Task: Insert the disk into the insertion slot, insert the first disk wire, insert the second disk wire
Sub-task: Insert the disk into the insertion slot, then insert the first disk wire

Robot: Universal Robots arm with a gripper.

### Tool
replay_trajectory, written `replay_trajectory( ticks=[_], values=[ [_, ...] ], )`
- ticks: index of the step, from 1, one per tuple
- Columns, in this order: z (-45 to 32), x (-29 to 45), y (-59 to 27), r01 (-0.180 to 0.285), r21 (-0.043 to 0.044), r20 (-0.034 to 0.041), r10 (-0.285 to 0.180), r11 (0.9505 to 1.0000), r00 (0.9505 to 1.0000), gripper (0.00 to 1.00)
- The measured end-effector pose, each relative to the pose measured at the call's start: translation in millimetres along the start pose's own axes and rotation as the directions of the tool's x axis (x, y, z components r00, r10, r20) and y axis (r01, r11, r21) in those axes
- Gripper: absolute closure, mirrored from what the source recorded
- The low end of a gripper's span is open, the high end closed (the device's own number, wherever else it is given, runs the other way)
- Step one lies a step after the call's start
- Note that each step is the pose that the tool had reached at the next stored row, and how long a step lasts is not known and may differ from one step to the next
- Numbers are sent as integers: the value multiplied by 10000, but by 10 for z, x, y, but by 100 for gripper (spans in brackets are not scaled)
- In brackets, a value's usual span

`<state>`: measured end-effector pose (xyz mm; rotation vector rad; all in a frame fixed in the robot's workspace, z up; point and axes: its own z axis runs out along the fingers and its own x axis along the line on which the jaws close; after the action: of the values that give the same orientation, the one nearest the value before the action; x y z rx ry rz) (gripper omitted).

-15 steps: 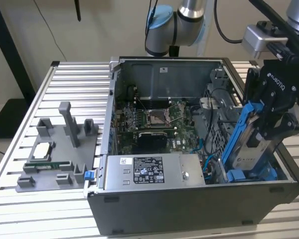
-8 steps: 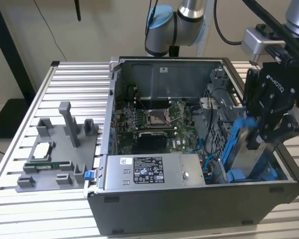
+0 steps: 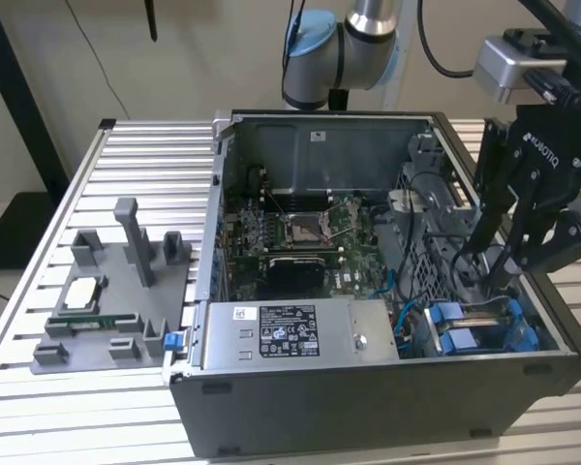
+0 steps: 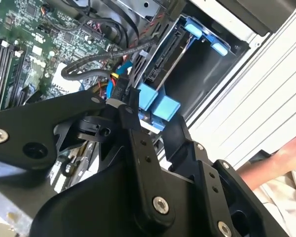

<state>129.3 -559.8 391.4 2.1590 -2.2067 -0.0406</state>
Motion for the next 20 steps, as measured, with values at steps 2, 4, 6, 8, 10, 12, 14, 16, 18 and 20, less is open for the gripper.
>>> replay_trajectory(
  ticks=[2,4,6,8,10,12,14,16,18,20],
  values=[
    [-9,-14,0,1,-1,2,-1,10000,10000,0],
    [-26,-42,1,2,0,-1,-2,10000,10000,0],
    [-87,-48,5,0,-1,-2,0,10000,10000,0],
    [-122,-63,8,1,-1,2,-1,10000,10000,0],
    [-123,-107,8,1,6,-1,-1,10000,10000,0],
    [-103,-158,8,1,15,0,-1,10000,10000,0],
    [-67,-185,7,-1,24,0,1,10000,10000,0],
    [-31,-194,6,3,54,2,-3,10000,10000,0],
    [-4,-201,5,28,101,25,-28,9999,10000,0],
    [6,-202,5,48,140,113,-49,9999,9999,0]
  ],
)
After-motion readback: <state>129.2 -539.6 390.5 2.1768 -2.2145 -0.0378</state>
